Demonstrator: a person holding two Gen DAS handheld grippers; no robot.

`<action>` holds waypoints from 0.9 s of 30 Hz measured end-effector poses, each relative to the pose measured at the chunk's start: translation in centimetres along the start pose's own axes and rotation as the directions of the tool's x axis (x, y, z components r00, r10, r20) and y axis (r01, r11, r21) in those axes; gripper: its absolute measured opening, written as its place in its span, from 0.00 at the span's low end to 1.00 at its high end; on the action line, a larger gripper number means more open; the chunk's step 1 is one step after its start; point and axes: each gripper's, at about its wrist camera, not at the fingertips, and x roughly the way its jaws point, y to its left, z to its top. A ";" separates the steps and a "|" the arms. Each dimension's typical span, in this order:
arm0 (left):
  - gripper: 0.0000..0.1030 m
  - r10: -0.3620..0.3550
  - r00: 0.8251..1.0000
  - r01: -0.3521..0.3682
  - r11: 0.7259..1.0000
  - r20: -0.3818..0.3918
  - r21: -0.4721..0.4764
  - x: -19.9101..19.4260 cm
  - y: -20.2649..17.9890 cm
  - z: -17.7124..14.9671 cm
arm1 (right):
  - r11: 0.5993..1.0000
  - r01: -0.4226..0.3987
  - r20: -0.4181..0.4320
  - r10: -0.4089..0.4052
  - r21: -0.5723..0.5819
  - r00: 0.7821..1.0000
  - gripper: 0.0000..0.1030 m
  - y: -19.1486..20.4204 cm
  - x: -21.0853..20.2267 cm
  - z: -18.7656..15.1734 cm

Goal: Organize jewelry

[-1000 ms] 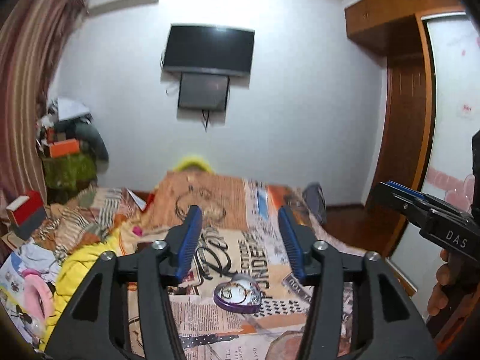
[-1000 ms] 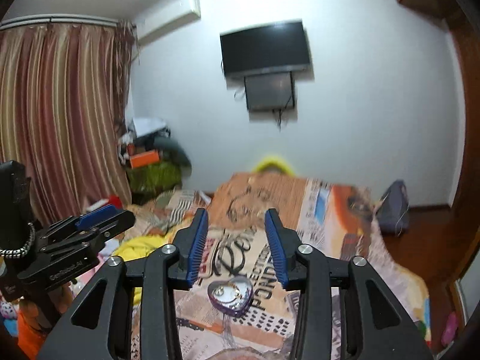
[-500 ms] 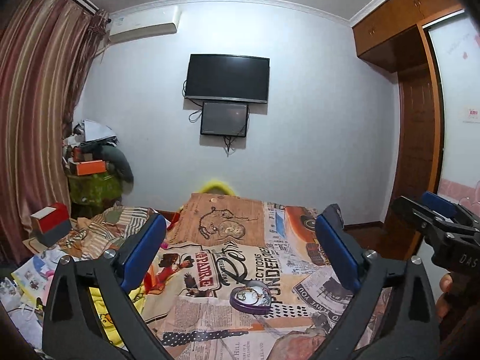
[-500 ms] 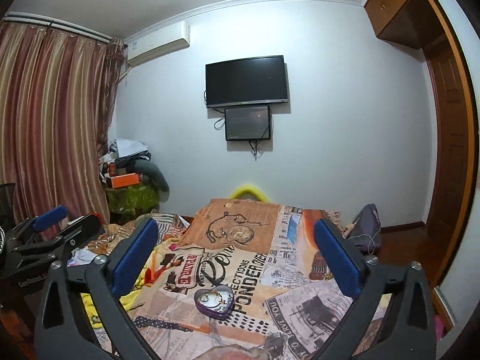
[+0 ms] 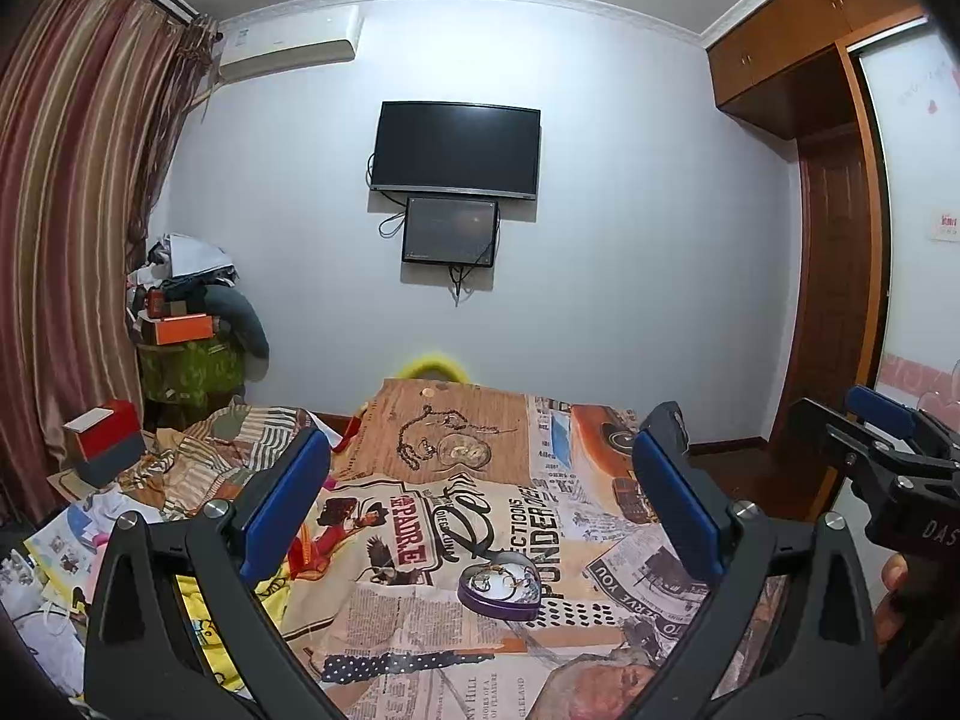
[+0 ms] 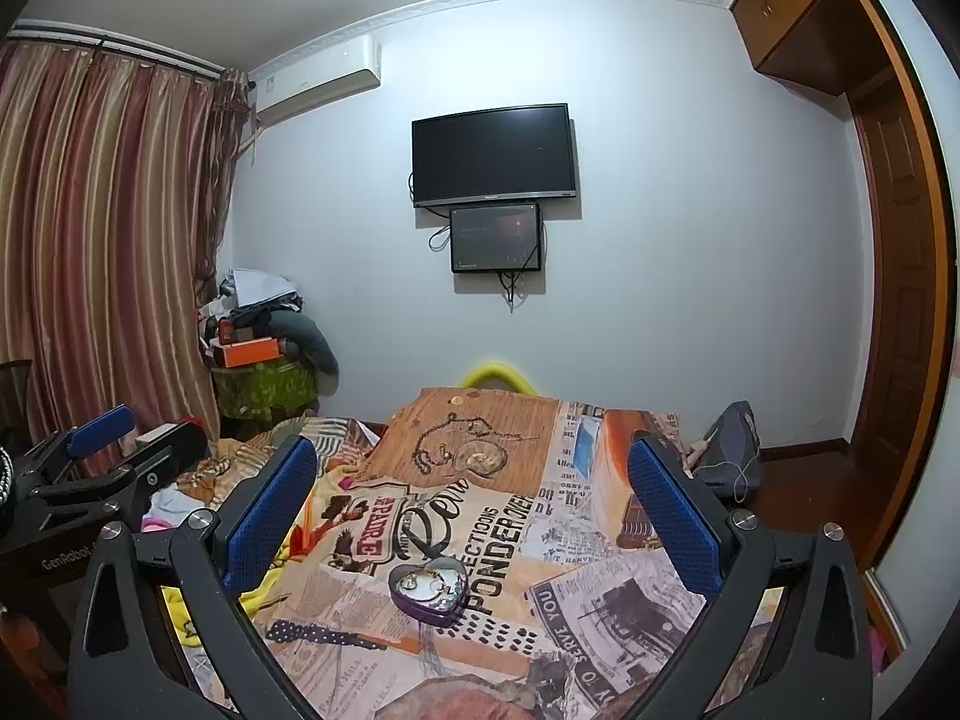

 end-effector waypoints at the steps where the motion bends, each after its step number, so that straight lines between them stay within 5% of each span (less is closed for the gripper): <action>1: 0.99 -0.001 1.000 0.001 1.000 -0.001 0.001 0.0 0.0 0.0 | 1.000 -0.001 -0.001 0.001 0.000 1.000 1.00 0.0 0.0 0.0; 27: 0.99 -0.007 1.000 0.007 1.000 -0.023 0.005 0.6 0.2 -0.3 | 1.000 -0.001 -0.034 0.001 -0.001 0.999 1.00 0.0 -0.1 -0.4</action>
